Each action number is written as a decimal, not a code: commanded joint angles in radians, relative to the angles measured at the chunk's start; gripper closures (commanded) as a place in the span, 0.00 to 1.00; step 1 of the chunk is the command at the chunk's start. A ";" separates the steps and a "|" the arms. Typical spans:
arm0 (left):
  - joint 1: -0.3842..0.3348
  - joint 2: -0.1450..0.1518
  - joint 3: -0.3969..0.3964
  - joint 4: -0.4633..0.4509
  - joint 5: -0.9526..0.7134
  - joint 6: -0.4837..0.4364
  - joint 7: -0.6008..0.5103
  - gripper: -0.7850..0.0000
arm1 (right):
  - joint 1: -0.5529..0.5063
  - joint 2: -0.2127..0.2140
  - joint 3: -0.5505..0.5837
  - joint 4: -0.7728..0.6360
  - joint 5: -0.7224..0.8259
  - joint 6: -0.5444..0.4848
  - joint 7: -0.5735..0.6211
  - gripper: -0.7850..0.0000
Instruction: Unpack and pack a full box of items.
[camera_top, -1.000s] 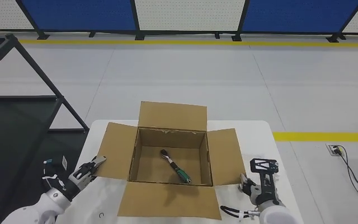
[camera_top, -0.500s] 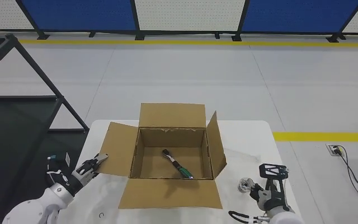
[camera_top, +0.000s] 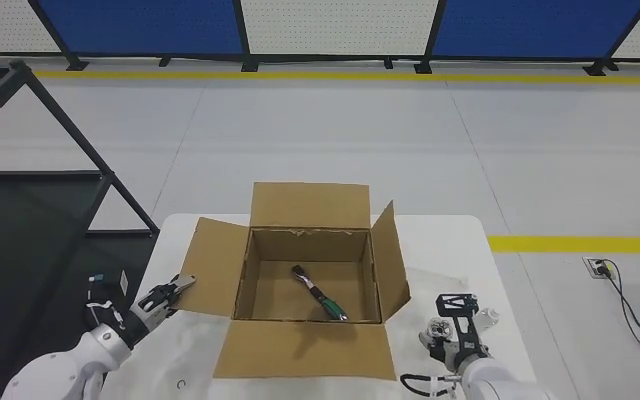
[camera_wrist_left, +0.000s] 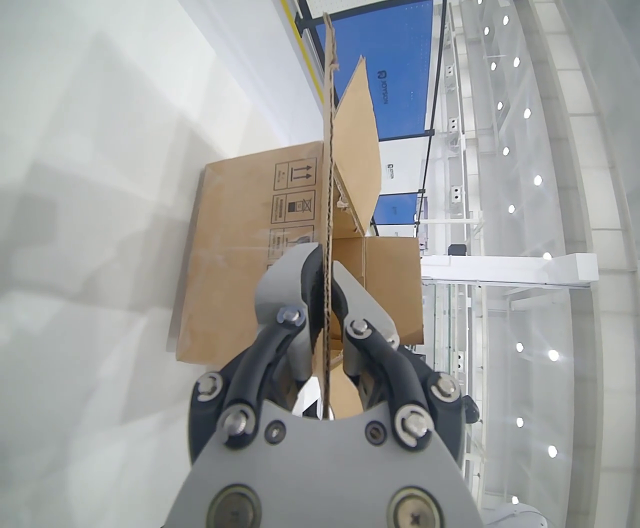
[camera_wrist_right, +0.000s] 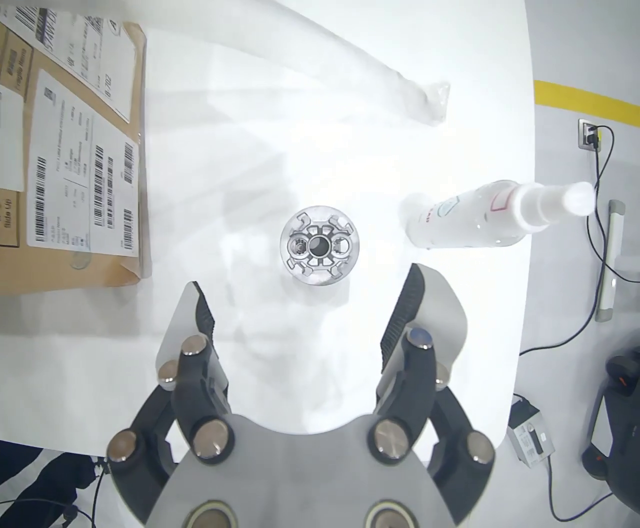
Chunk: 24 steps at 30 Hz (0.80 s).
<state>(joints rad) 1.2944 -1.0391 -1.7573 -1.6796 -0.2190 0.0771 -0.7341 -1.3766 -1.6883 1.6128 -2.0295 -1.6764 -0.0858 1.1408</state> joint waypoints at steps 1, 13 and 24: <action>-0.003 0.002 0.001 0.002 0.004 0.004 -0.002 0.00 | 0.006 0.003 0.004 0.019 0.004 0.005 -0.001 0.13; 0.001 0.006 -0.003 -0.012 -0.012 0.017 0.017 0.00 | 0.050 0.019 0.007 0.146 -0.026 0.036 -0.035 0.12; 0.022 0.009 0.001 -0.032 -0.017 0.006 0.036 0.00 | 0.095 0.032 0.015 0.235 -0.002 0.051 -0.069 0.46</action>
<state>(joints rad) 1.3145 -1.0304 -1.7557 -1.7100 -0.2338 0.0844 -0.6989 -1.2847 -1.6572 1.6259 -1.8011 -1.6835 -0.0370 1.0748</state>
